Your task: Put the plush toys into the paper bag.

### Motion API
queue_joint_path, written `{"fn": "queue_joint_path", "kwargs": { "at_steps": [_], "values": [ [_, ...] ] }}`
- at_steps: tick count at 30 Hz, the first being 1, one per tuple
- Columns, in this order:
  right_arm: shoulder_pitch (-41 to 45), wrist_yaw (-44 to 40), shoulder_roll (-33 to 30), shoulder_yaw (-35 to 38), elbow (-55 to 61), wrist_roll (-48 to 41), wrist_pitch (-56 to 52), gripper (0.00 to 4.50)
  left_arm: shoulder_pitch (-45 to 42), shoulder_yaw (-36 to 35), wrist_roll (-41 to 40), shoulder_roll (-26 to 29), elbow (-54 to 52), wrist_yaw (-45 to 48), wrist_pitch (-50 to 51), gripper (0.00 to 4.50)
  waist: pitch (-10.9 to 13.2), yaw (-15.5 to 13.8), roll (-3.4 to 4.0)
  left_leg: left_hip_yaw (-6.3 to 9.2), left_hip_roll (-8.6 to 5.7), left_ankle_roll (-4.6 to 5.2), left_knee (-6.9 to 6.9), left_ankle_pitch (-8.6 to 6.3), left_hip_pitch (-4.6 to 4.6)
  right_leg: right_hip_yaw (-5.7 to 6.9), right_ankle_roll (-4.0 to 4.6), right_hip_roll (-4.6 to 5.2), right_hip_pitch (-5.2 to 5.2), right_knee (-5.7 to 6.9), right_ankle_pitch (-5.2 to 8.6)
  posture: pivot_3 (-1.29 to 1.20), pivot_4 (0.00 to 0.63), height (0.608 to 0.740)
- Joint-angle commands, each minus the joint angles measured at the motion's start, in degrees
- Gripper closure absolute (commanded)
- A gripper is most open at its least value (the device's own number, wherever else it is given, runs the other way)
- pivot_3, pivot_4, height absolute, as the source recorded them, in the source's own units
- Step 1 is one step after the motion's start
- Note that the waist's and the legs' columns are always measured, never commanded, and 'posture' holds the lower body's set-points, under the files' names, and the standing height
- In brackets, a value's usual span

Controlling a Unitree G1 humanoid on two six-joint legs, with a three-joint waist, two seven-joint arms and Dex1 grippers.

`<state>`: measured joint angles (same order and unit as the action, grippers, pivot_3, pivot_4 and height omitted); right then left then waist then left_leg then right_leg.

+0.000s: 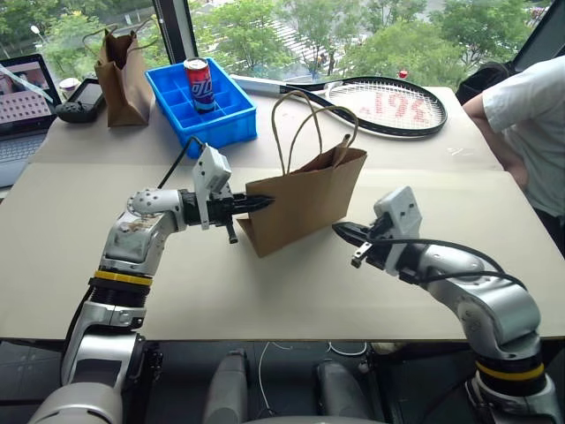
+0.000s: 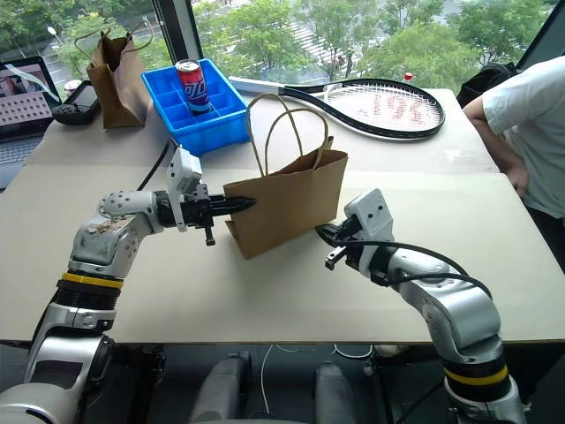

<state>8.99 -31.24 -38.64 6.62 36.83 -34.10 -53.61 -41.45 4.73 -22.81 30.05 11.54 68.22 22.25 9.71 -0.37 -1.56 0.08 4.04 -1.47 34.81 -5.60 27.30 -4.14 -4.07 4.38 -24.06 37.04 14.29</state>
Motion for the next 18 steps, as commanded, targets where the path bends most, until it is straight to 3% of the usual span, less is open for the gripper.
{"fn": "queue_joint_path", "kwargs": {
  "at_steps": [1, 9, 14, 17, 18],
  "values": [
    [-7.23, -6.44, -6.42, 10.23, 5.33, -4.73, -1.65, 4.50, -4.77, 0.14, -2.07, 0.72, 2.34, 8.39, -2.36, 4.48, -0.01, -0.02, -0.01, 0.00, -0.01, 0.00, 0.00, 0.00, -0.01, -0.01, 0.04, 0.00, 0.01, -0.01, 0.06, 0.00, 0.150, 0.739],
    [-15.54, -10.72, -13.20, 20.04, 4.26, -5.16, -0.24, 4.50, -6.17, 4.06, -2.55, 0.11, 5.53, 22.34, -3.25, 4.48, -0.01, 1.21, -0.01, 0.03, -0.03, 0.01, 0.09, 0.00, -0.08, -0.03, 0.22, 0.01, 0.05, 0.01, 0.16, 0.00, 0.150, 0.739],
    [-16.47, -10.52, -13.19, 21.04, 4.17, -5.26, -0.17, 4.50, -6.12, 4.73, 0.69, -0.87, 9.03, 22.14, -9.08, 4.48, -0.01, 1.17, -0.01, 0.04, -0.03, 0.01, 0.17, 0.01, -0.05, -0.03, 0.22, 0.01, 0.07, 0.01, 0.15, 0.00, 0.150, 0.739],
    [-16.92, -10.86, -13.30, 21.40, 3.77, -5.04, 0.20, 4.50, -6.42, 4.73, 0.35, -0.26, 10.19, 22.26, -4.83, 4.48, 0.00, 1.16, -0.01, 0.05, -0.04, 0.02, 0.18, 0.01, -0.05, -0.04, 0.19, 0.01, 0.09, 0.01, 0.14, 0.00, 0.150, 0.739],
    [-17.19, -11.34, -13.54, 21.78, 3.26, -4.88, 0.49, 4.50, -6.34, 4.62, -0.02, 0.23, 9.83, 22.61, -3.40, 4.20, 0.00, 1.15, -0.01, 0.05, -0.04, 0.02, 0.18, 0.01, -0.05, -0.04, 0.18, 0.02, 0.10, 0.01, 0.14, 0.00, 0.150, 0.739]
  ]
}}
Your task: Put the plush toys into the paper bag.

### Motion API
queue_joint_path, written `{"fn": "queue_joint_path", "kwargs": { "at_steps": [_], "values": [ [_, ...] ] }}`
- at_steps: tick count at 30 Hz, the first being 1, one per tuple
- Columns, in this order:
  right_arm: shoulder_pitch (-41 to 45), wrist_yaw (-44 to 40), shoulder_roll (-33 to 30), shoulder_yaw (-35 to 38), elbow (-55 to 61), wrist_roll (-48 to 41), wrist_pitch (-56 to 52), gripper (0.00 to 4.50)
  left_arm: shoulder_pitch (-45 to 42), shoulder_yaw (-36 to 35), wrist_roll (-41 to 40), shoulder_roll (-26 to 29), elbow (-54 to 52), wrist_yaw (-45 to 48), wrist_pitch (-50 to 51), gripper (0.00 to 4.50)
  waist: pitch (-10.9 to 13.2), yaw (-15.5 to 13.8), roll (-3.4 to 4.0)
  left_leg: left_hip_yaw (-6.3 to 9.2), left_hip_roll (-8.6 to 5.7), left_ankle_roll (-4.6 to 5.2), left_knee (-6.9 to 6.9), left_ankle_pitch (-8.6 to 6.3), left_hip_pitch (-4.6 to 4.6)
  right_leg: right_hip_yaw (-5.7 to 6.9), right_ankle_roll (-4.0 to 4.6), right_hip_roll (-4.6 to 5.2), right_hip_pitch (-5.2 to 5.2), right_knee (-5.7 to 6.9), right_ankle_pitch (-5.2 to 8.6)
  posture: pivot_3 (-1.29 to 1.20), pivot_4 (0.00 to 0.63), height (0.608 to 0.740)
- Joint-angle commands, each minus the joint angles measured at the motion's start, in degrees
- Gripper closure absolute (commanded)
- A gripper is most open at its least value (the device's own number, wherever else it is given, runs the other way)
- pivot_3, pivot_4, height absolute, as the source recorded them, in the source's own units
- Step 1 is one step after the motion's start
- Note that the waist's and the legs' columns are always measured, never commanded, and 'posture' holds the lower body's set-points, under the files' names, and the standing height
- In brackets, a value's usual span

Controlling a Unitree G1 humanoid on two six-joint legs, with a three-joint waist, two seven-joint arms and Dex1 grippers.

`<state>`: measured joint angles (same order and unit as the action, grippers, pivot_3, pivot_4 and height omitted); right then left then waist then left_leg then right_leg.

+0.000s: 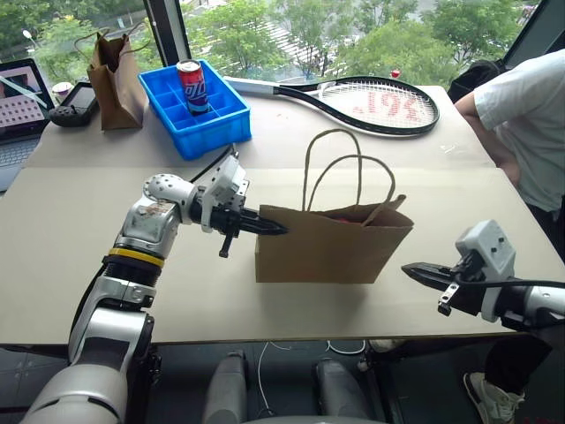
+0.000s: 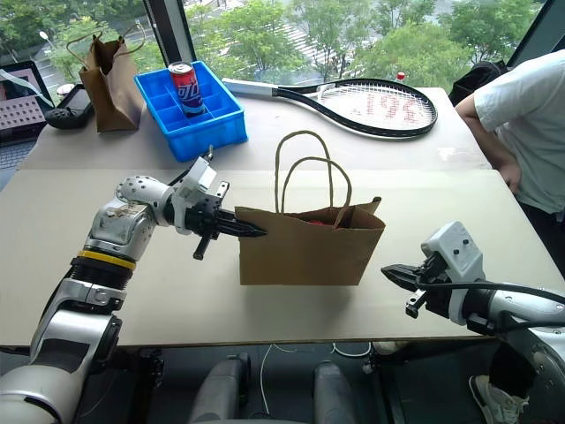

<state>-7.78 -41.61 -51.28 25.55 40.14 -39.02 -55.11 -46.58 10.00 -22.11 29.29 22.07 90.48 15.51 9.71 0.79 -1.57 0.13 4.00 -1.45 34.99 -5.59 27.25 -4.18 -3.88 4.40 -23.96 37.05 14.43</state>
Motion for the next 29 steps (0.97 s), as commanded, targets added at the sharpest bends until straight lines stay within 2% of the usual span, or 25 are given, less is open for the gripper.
{"fn": "queue_joint_path", "kwargs": {
  "at_steps": [1, 3, 6, 7, 12, 15, 18, 20, 23, 26, 29],
  "values": [
    [-0.73, -1.49, -1.19, 3.24, -0.56, 0.21, 2.26, 4.50, -1.01, -0.84, -0.86, 1.42, -1.15, 0.49, 3.96, 3.92, 0.00, 0.00, 0.00, 0.00, 0.00, 0.00, 0.00, 0.00, 0.01, 0.00, 0.00, 0.00, 0.00, 0.00, 0.00, 0.00, 0.150, 0.739],
    [-1.53, -3.27, -1.97, 4.50, -2.25, 0.68, 3.28, 4.50, -0.21, -1.93, -1.72, 2.75, -3.08, 0.25, 6.12, 3.42, 0.00, 0.00, 0.00, 0.00, 0.00, 0.00, 0.00, 0.00, 0.01, 0.00, -0.01, 0.00, 0.00, 0.00, 0.00, 0.00, 0.150, 0.739],
    [-2.52, -5.34, -2.39, 6.52, -4.27, 0.38, 4.41, 4.50, 1.65, -5.17, -4.77, 4.96, -7.81, -2.18, 11.35, 2.14, 0.00, 0.05, 0.00, 0.00, 0.00, 0.00, -0.01, 0.00, 0.00, 0.00, -0.01, 0.00, 0.00, 0.00, -0.01, 0.00, 0.150, 0.739],
    [-2.75, -5.88, -2.28, 7.21, -4.84, 0.02, 4.64, 4.50, 2.42, -6.50, -5.99, 5.70, -9.65, -3.34, 13.48, 1.85, 0.00, 0.08, 0.00, 0.01, 0.01, 0.00, -0.01, 0.00, -0.01, 0.01, -0.01, 0.00, 0.00, 0.00, 0.00, 0.00, 0.150, 0.739],
    [-4.48, -9.41, -0.13, 10.88, -7.98, -1.65, 7.33, 4.50, 11.03, -19.26, -13.98, 12.20, -19.88, -13.49, 26.90, 0.12, 0.00, 0.47, 0.00, 0.03, 0.03, 0.00, -0.05, 0.00, -0.05, 0.01, -0.17, -0.01, -0.02, 0.06, -0.10, 0.00, 0.150, 0.739],
    [-3.89, -9.08, 3.55, 12.13, -8.91, -3.96, 9.14, 4.50, 17.16, -22.51, -11.98, 13.56, -23.73, -19.24, 24.87, 0.04, 0.00, 0.34, 0.00, 0.03, 0.04, 0.00, -0.08, 0.00, -0.12, 0.02, -0.21, -0.01, 0.03, 0.05, -0.03, 0.00, 0.150, 0.739],
    [-6.55, -9.92, 5.81, 10.06, -9.36, 1.60, 16.86, 4.50, 27.60, -21.73, -5.45, 15.67, -27.62, -24.02, 20.42, 0.04, -0.02, 0.07, 0.04, 0.01, 0.02, -0.02, -0.06, -0.01, -0.22, 0.02, -0.25, 0.03, 0.17, -0.01, 0.24, 0.00, 0.150, 0.739],
    [-6.45, -8.88, 8.11, 9.32, -10.00, 2.67, 19.96, 4.50, 33.06, -22.70, -3.41, 14.23, -30.52, -29.18, 18.81, 0.04, -0.03, -0.01, -0.02, -0.04, 0.02, -0.13, -0.12, -0.08, -0.50, 0.01, -0.22, 0.06, 0.47, -0.08, 0.29, 0.00, 0.150, 0.739],
    [-5.41, -6.48, 11.19, 8.97, -11.31, 3.36, 22.64, 4.50, 37.10, -23.10, 1.57, 9.93, -30.53, -37.68, 10.98, 0.04, -0.03, -0.38, -0.06, -0.04, 0.06, -0.52, -0.16, -0.33, -0.66, 0.07, -0.17, 0.08, 0.70, -0.27, 0.29, 0.00, 0.150, 0.739],
    [-5.14, -5.00, 12.47, 7.85, -11.91, 4.61, 24.10, 4.50, 40.33, -22.95, 1.64, 6.48, -33.18, -41.01, 8.53, 0.04, -0.03, -0.48, -0.06, -0.10, 0.06, -0.57, -0.17, -0.36, -0.70, 0.09, -0.08, 0.12, 0.71, -0.34, 0.25, 0.00, 0.150, 0.739],
    [-5.07, -3.97, 12.81, 6.45, -11.56, 5.19, 24.79, 4.50, 42.10, -21.62, 2.01, 5.56, -34.33, -42.17, 8.17, 0.04, -0.04, -0.37, -0.05, -0.21, 0.06, -0.59, -0.19, -0.37, -0.77, 0.08, -0.02, 0.21, 0.81, -0.38, 0.21, 0.00, 0.150, 0.739]
  ]
}}
